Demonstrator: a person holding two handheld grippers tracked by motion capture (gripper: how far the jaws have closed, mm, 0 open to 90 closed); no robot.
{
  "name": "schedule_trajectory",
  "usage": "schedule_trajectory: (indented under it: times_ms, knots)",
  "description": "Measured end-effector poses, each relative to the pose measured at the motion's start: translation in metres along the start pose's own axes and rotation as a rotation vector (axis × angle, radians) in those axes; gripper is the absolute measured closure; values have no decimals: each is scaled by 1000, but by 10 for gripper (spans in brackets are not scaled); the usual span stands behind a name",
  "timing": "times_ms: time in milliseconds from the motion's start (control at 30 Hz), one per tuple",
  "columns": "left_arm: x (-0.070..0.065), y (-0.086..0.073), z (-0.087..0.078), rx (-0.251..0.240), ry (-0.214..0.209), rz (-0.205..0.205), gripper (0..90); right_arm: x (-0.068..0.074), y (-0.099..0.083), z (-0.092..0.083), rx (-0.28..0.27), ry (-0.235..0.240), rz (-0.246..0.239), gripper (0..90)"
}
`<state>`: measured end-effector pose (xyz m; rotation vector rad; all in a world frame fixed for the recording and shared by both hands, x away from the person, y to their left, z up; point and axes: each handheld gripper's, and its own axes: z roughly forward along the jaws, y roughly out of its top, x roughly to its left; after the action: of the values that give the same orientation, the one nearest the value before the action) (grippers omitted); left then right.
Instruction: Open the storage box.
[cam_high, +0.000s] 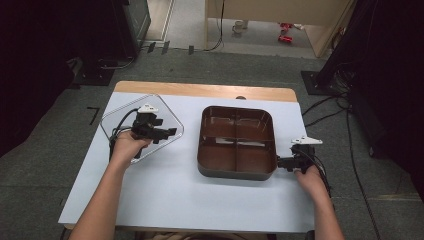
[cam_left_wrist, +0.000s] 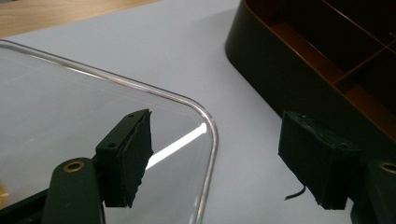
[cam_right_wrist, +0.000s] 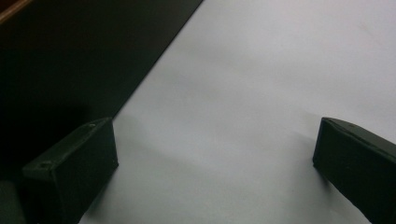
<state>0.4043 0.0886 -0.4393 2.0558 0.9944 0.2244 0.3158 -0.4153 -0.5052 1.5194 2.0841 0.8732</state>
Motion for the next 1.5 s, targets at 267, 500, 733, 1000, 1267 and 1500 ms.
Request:
schedule_trajectory:
  times_ms: [267, 500, 733, 1000, 1267, 1500]
  knots:
    - [-19, -6, 22, 42, -32, 57, 256, 0, 0, 0, 0, 0, 0, 0]
    - [-32, -12, 36, 77, -55, 101, 255, 0, 0, 0, 0, 0, 0, 0]
    - [-41, -17, 47, 111, -84, 136, 255, 0, 0, 0, 0, 0, 0, 0]
    - [-42, -25, 55, 154, -106, 174, 248, 0, 0, 0, 0, 0, 0, 0]
    - [-43, -31, 56, 130, -131, 230, 168, 0, 0, 0, 0, 0, 0, 0]
    - [-46, -35, 57, 110, -105, 246, 167, 0, 0, 0, 0, 0, 0, 0]
